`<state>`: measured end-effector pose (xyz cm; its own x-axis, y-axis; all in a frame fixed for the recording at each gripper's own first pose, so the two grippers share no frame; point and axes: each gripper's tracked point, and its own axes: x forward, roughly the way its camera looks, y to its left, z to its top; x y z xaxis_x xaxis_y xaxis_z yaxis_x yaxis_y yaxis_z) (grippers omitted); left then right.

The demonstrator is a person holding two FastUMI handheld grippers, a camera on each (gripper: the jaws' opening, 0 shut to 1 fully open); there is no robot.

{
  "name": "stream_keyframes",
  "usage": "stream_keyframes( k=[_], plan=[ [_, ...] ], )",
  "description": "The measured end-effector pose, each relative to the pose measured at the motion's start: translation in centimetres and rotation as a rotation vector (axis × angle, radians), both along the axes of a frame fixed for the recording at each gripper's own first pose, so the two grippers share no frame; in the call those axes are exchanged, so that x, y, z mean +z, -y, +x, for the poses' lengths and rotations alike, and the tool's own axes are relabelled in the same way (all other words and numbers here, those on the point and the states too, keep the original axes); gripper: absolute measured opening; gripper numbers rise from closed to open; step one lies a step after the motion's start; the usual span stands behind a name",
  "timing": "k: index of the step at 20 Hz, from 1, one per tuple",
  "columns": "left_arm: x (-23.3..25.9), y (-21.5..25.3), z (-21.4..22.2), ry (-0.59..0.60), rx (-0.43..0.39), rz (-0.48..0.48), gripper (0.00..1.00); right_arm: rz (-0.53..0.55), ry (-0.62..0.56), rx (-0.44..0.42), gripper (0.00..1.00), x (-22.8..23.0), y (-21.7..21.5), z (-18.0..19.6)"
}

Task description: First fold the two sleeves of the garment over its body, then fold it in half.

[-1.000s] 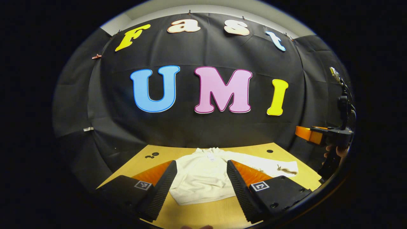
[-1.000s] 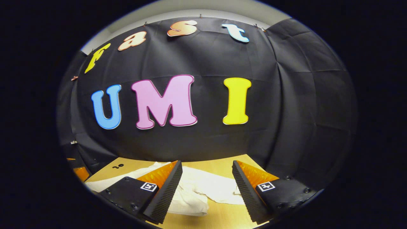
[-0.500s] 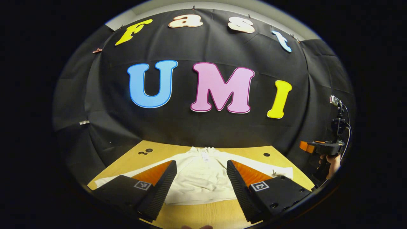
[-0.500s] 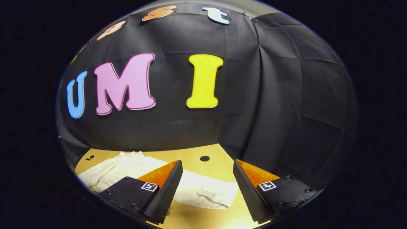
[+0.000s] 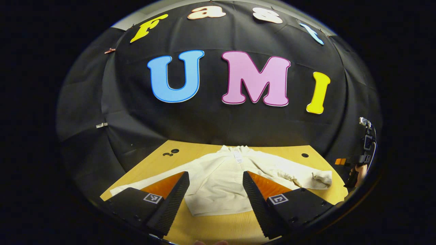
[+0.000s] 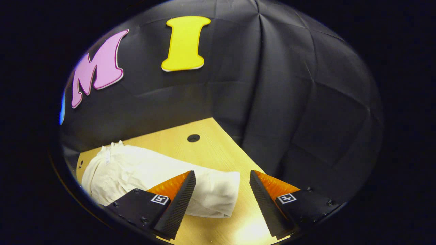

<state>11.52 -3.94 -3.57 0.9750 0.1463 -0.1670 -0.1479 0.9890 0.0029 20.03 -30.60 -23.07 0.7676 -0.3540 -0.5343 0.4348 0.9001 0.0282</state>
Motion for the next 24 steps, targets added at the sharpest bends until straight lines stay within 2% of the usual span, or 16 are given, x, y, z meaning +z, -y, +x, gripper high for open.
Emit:
stream_keyframes(
  k=[8, 13, 16, 17, 19, 21, 23, 24],
  plan=[
    [-0.9, -2.4, -0.2, -0.039, 0.082, 0.009, 0.97, 0.083, -0.198, -0.032, 0.98, -8.9, 0.0, 0.0],
    [-1.4, -2.2, -0.6, -0.051, 0.100, 0.022, 0.97, 0.203, -0.245, -0.086, 0.99, -11.2, 0.4, -0.6],
    [-1.1, -1.8, -0.4, -0.050, 0.102, 0.032, 0.97, 0.188, -0.223, -0.072, 0.98, -11.0, 0.4, -0.3],
    [-1.0, -1.5, -0.5, -0.049, 0.100, 0.036, 0.98, 0.201, -0.230, -0.060, 0.93, -11.2, 0.0, -0.3],
    [-0.9, -1.2, -0.4, -0.051, 0.099, 0.046, 0.97, 0.222, -0.228, -0.047, 0.72, -11.5, -1.0, 0.3],
    [-0.6, -0.9, -0.5, -0.048, 0.103, 0.054, 0.98, 0.270, -0.221, -0.040, 0.28, -11.5, -2.3, 0.9],
    [-0.8, -0.9, -0.7, -0.055, 0.110, 0.048, 0.96, 0.263, -0.221, -0.037, 0.14, -11.4, -2.6, 1.0],
    [-1.0, -1.0, -0.8, -0.060, 0.111, 0.039, 0.97, 0.264, -0.218, -0.019, 0.12, -11.3, -2.5, 1.0]
  ],
)
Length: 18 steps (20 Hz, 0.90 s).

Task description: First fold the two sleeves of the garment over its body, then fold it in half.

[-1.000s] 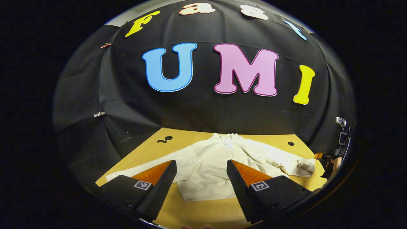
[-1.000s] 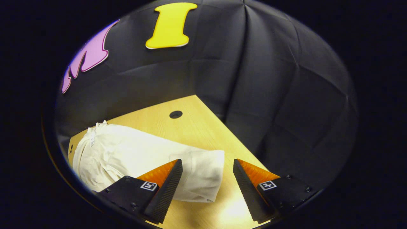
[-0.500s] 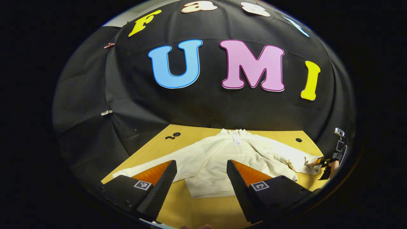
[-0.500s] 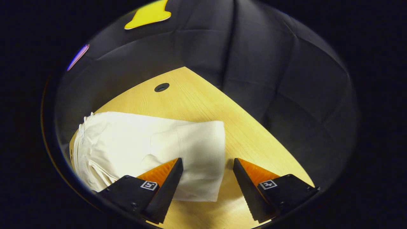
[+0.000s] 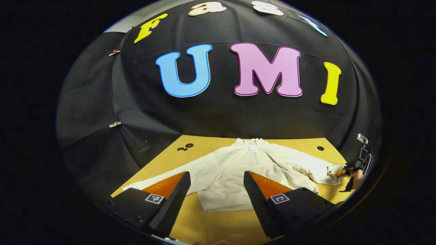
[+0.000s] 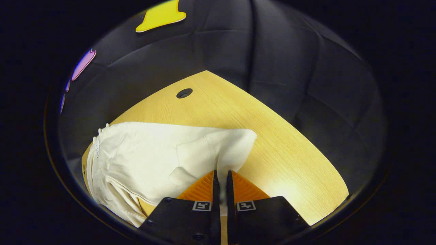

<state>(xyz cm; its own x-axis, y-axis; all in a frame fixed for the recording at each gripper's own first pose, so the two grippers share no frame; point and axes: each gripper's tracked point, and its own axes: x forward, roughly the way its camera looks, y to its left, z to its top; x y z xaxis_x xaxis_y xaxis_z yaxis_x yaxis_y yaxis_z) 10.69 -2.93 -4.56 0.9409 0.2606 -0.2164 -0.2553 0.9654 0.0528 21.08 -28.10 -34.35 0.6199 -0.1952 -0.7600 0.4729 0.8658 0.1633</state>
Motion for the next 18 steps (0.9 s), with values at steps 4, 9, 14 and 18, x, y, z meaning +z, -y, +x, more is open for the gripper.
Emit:
stream_keyframes(
  k=[4, 9, 14, 18],
  plan=[
    [-0.1, -0.9, -0.5, -0.009, 0.004, -0.004, 0.98, 0.030, 0.005, 0.028, 0.06, 0.6, -0.5, 0.3],
    [0.4, -3.5, -1.0, 0.001, 0.026, -0.004, 0.98, -0.079, 0.068, 0.115, 0.06, 5.4, -1.2, 2.2],
    [-0.4, -6.5, -1.8, 0.004, 0.057, -0.017, 0.98, -0.138, 0.176, 0.235, 0.06, 12.4, -5.3, 6.4],
    [-1.1, -8.9, -3.3, 0.014, 0.091, -0.045, 0.98, -0.179, 0.228, 0.334, 0.06, 16.8, -9.8, 9.5]
  ],
)
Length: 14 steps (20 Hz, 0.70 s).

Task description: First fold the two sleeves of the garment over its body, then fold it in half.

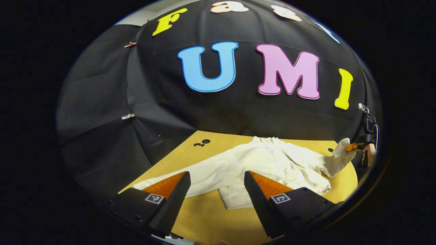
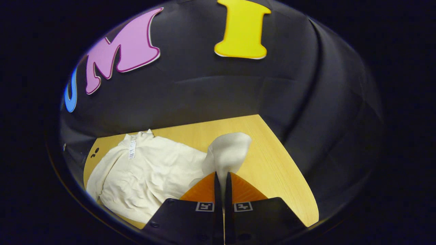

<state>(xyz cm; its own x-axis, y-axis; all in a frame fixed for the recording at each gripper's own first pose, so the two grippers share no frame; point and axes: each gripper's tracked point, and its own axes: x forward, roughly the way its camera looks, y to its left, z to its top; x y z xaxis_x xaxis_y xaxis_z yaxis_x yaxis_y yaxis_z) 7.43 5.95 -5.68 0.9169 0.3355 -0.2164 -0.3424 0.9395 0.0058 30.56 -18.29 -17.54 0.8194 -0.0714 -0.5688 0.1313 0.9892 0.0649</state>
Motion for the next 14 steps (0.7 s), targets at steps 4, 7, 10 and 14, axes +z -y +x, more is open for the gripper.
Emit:
stream_keyframes(
  k=[4, 7, 10, 14],
  plan=[
    [-1.0, -2.9, -1.4, -0.001, 0.057, -0.038, 0.98, 0.005, 0.039, 0.084, 0.06, 2.9, -6.2, 2.9],
    [-1.5, -4.7, -2.2, -0.003, 0.068, -0.011, 0.98, -0.022, 0.062, 0.156, 0.06, 4.6, -11.1, 4.8],
    [-2.0, -6.7, -3.2, -0.004, 0.069, 0.019, 0.98, -0.065, 0.089, 0.241, 0.06, 6.0, -16.6, 6.4],
    [-2.7, -8.7, -4.0, -0.009, 0.089, 0.021, 0.98, -0.050, 0.105, 0.337, 0.06, 6.9, -24.8, 8.1]
  ],
)
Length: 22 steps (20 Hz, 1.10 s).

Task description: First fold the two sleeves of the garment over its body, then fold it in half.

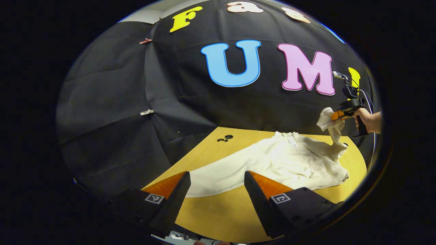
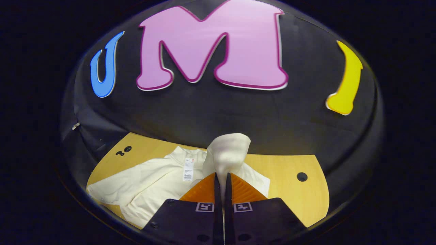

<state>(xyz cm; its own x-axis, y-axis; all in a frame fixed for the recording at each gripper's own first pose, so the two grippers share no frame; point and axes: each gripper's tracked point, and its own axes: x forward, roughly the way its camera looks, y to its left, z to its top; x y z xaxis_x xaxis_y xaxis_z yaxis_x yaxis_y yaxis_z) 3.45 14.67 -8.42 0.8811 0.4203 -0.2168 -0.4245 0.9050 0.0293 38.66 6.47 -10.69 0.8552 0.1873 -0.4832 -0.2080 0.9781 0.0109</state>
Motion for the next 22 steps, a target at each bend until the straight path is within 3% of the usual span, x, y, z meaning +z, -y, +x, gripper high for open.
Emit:
stream_keyframes(
  k=[11, 16, 18, 19, 20, 21, 22],
  plan=[
    [-0.4, -6.9, -1.4, 0.038, 0.156, -0.101, 0.98, -0.030, -0.093, 0.277, 0.06, -5.4, -21.9, -2.3],
    [-1.6, -9.8, -2.8, 0.031, 0.229, -0.121, 0.98, 0.005, -0.154, 0.333, 0.06, -8.2, -28.4, -3.8],
    [-2.2, -10.5, -3.2, 0.025, 0.248, -0.129, 0.98, 0.039, -0.198, 0.374, 0.11, -9.4, -30.7, -5.3],
    [-2.6, -10.8, -3.4, 0.021, 0.256, -0.130, 0.98, 0.059, -0.205, 0.392, 0.07, -9.5, -31.5, -6.0],
    [-2.7, -11.0, -3.5, 0.018, 0.263, -0.129, 0.98, 0.068, -0.195, 0.398, 0.14, -9.7, -32.3, -6.3],
    [-2.9, -11.2, -3.6, 0.015, 0.268, -0.128, 0.98, 0.075, -0.186, 0.413, 0.38, -9.3, -32.6, -6.9],
    [-3.0, -11.4, -3.6, 0.014, 0.271, -0.128, 0.98, 0.080, -0.175, 0.431, 0.39, -9.2, -33.0, -7.5]
  ],
)
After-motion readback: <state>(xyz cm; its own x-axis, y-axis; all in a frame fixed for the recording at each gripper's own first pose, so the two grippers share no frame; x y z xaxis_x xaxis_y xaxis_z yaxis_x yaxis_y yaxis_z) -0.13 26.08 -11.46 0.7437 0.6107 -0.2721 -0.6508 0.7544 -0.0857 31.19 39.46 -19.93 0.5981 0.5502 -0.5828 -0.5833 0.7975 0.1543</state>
